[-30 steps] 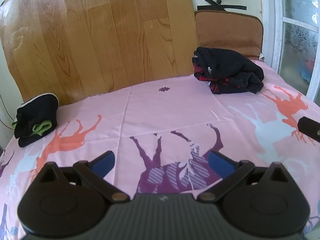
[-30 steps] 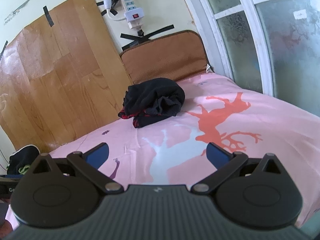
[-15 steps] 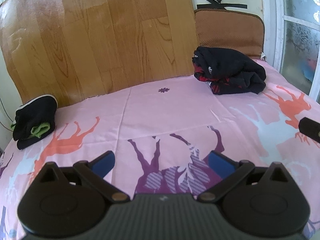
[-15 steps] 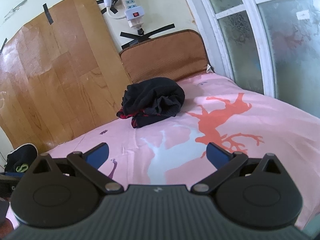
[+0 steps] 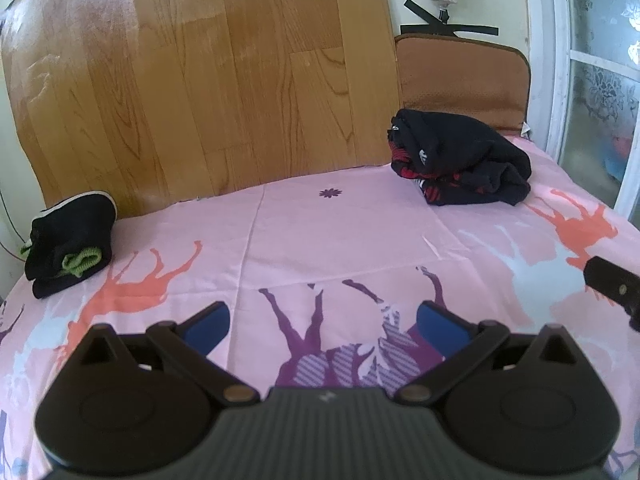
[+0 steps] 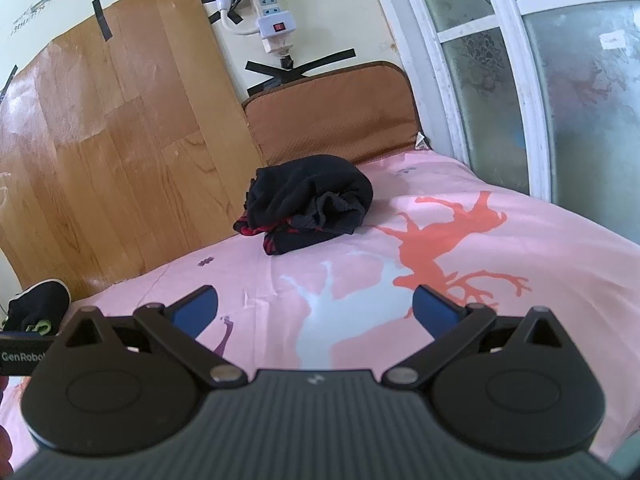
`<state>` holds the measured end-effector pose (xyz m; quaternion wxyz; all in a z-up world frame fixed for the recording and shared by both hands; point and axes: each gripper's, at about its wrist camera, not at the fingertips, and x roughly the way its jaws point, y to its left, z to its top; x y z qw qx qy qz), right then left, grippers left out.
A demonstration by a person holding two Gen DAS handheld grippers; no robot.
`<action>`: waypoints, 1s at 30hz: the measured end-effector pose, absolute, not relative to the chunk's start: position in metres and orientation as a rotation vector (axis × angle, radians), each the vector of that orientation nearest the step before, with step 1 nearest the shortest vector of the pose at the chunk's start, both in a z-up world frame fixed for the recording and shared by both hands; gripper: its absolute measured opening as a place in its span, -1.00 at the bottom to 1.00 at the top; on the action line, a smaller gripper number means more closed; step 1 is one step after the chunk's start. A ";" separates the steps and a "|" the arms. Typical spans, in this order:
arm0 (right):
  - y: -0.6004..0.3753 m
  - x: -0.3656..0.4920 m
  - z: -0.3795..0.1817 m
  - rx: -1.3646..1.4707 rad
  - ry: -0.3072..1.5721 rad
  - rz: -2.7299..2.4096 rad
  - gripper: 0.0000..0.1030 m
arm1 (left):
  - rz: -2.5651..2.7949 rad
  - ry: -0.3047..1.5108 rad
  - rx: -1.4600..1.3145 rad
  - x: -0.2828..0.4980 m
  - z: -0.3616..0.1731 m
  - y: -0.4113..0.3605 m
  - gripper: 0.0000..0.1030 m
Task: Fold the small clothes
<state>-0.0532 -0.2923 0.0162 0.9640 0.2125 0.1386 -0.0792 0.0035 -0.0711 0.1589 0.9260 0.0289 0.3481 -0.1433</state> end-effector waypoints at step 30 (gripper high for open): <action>-0.302 -0.058 0.012 0.428 0.277 -0.205 1.00 | -0.379 0.677 0.050 0.003 0.165 -0.091 1.00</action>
